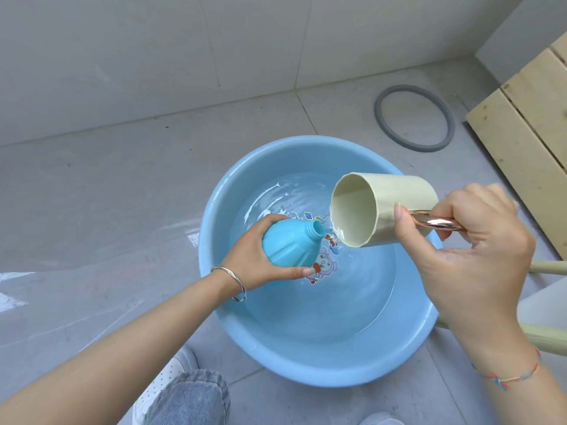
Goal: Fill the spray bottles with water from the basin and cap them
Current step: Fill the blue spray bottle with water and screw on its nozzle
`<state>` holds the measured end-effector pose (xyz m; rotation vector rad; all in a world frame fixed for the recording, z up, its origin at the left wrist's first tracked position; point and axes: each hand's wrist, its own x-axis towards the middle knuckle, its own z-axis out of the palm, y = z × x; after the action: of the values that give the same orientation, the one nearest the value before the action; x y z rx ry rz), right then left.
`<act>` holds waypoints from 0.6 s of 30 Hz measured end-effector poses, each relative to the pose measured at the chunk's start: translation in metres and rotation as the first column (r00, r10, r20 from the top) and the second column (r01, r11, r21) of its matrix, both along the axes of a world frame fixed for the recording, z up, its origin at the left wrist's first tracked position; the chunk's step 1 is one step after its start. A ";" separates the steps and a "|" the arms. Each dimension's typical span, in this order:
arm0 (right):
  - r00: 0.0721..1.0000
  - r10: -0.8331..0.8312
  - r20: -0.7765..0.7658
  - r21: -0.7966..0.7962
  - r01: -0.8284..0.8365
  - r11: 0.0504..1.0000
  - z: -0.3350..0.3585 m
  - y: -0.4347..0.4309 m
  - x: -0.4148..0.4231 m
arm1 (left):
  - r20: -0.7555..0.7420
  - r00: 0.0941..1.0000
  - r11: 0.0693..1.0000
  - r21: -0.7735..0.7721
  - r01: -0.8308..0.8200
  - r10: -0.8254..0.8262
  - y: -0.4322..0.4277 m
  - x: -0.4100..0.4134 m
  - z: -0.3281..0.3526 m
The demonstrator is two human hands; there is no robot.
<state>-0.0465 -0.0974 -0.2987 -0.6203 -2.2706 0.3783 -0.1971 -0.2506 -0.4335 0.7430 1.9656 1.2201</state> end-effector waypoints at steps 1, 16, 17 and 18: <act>1.000 -0.002 0.001 0.013 0.002 1.000 0.000 0.000 0.000 | 0.004 1.000 1.000 0.003 -0.001 0.001 0.000 0.000 0.001; 0.999 0.034 0.038 0.181 -0.040 0.983 0.002 -0.004 -0.003 | -0.011 1.000 1.000 -0.013 0.000 0.000 0.000 0.001 0.001; 0.998 0.038 0.043 0.194 -0.045 0.980 0.002 -0.004 -0.003 | -0.009 1.000 1.000 -0.012 -0.001 0.001 0.000 0.000 0.001; 0.998 0.043 0.046 0.203 -0.051 0.978 0.002 -0.004 -0.004 | -0.004 1.000 1.000 -0.011 -0.003 0.003 0.000 0.000 0.001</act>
<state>-0.0500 -0.1018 -0.2968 -0.4729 -2.3292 0.1524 -0.1968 -0.2509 -0.4322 0.7377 1.9755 1.2095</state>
